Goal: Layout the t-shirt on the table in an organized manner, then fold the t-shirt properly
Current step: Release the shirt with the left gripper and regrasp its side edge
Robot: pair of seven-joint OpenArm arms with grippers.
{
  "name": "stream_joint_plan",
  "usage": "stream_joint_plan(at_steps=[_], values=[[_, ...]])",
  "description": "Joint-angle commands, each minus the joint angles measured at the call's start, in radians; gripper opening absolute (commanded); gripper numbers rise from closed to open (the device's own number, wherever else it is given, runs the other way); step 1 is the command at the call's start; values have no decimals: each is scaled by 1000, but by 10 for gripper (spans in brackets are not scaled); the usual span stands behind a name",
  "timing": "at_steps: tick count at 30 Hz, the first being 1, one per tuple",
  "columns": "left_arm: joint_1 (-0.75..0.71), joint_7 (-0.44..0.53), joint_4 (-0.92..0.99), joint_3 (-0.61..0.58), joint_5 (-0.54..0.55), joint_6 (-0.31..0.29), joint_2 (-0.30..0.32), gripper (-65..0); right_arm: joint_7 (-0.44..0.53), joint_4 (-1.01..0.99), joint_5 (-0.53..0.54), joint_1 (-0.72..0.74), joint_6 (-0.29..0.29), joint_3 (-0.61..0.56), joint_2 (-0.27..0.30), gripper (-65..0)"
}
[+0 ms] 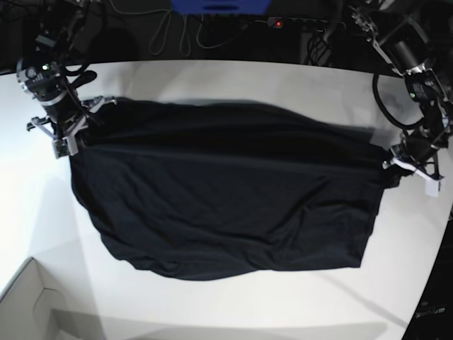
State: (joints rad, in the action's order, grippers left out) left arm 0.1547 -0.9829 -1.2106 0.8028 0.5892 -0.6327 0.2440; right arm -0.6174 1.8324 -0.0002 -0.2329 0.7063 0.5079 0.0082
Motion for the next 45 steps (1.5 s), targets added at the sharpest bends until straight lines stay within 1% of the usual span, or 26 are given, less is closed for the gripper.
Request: stream_joint_plan(at_steps=[1, 5, 8, 14, 22, 24, 26, 28, 29, 30, 31, 33, 36, 39, 41, 42, 45], values=[[29, 23, -7, 3, 1, -6, 24, -648, 24, 8, 9, 11, -8, 4, 11, -650], [65, 23, 7, 3, -85, -6, 19, -648, 24, -23, 7, 30, -8, 4, 11, -650], [70, 23, 15, 3, -114, -6, 1, -648, 24, -55, 7, 45, -8, 4, 13, -650], [72, 23, 45, 3, -114, -6, -11, -646, 26, -98, 7, 56, -8, 2, 14, -650], [92, 23, 104, 3, -114, -6, -7, -641, 26, -109, 6, 76, -8, 2, 14, -650], [92, 19, 94, 3, -114, -6, -7, -599, 26, -106, 6, 74, -8, 2, 14, -650], [92, 12, 93, 3, -114, -6, -7, -517, 24, -104, 6, 69, -8, 2, 29, -650], [90, 12, 91, 3, -111, -14, -7, -417, 24, -104, 6, 66, -8, 2, 42, -650], [85, 12, 90, 3, -105, -19, -5, -379, 24, -104, 6, 63, -8, 8, 42, -650], [85, 12, 84, 5, -105, -20, -5, -356, 24, -104, 6, 63, -8, 11, 43, -650], [84, 12, 67, 7, -105, -20, -2, -346, 24, -104, 6, 63, -8, 13, 43, -650], [65, 11, 25, 5, -105, -20, -1, -349, 15, -104, -1, 51, -8, 19, 51, -650], [42, 11, -58, 10, -104, -20, -1, -349, -28, -104, -1, 46, -8, 19, 55, -644], [15, 11, -114, 13, -104, -20, -1, -349, -71, -102, -1, 45, -8, 19, 55, -560], [-16, 11, -147, 14, -104, -20, 7, -343, -85, -98, -1, 40, -8, 19, 55, -471], [-34, 11, -163, 22, -104, -20, 22, -343, -88, -90, -1, 28, -8, 19, 55, -423], [-93, 11, -191, 63, -104, -20, 27, -342, -80, -53, 2, 8, -8, 21, 52, -300]])
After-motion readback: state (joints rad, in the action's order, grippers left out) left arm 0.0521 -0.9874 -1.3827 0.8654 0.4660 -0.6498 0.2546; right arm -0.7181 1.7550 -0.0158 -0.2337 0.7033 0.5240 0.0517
